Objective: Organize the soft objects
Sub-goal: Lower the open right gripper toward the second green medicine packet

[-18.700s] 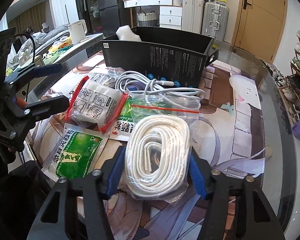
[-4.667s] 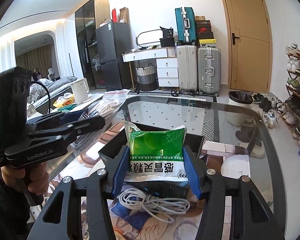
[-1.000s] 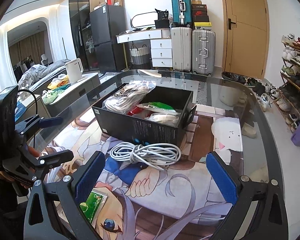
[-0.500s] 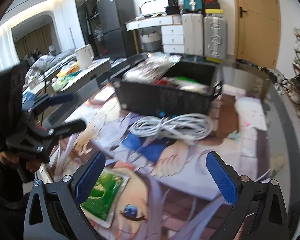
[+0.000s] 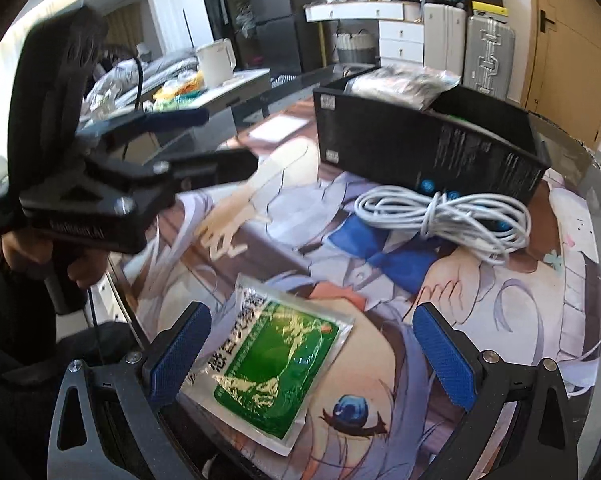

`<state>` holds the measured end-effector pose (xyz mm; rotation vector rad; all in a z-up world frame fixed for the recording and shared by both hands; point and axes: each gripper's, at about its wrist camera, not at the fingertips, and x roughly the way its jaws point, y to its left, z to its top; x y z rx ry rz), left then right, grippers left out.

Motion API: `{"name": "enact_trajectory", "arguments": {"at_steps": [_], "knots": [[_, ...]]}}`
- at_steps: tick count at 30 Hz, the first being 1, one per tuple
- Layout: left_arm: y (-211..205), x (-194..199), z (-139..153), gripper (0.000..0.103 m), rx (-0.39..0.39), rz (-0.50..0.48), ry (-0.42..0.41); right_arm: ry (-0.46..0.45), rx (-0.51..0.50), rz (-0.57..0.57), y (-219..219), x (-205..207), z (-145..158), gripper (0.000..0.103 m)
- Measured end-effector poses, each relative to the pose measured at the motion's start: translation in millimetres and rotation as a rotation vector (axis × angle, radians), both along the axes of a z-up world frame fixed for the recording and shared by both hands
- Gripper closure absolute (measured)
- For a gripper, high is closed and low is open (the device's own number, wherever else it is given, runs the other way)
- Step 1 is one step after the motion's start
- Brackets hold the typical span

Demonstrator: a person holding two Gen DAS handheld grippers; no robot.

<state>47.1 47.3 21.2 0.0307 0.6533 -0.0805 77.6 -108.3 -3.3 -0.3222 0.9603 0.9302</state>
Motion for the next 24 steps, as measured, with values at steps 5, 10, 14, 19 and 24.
{"name": "enact_trajectory", "arguments": {"at_steps": [5,10,14,19,24], "knots": [[-0.4,0.8,-1.7,0.0,0.001,-0.001,0.004,0.007,-0.046,0.005,-2.5,3.4,-9.6,0.001],[-1.4,0.6,-3.1,0.0,0.003,-0.004,0.007,0.002,-0.067,-0.052,-15.9,17.7,-11.2,0.001],[-1.9,0.5,-3.7,0.0,0.002,-0.006,0.008,-0.005,-0.069,-0.159,-30.6,36.5,-13.0,0.001],[-2.8,0.6,-4.9,0.0,0.001,-0.007,0.01,0.0,-0.053,-0.228,-41.8,50.9,-13.4,0.001],[-4.4,0.8,-7.1,0.0,-0.002,-0.012,0.017,0.025,-0.028,-0.178,-46.7,45.8,-10.5,0.001]]}}
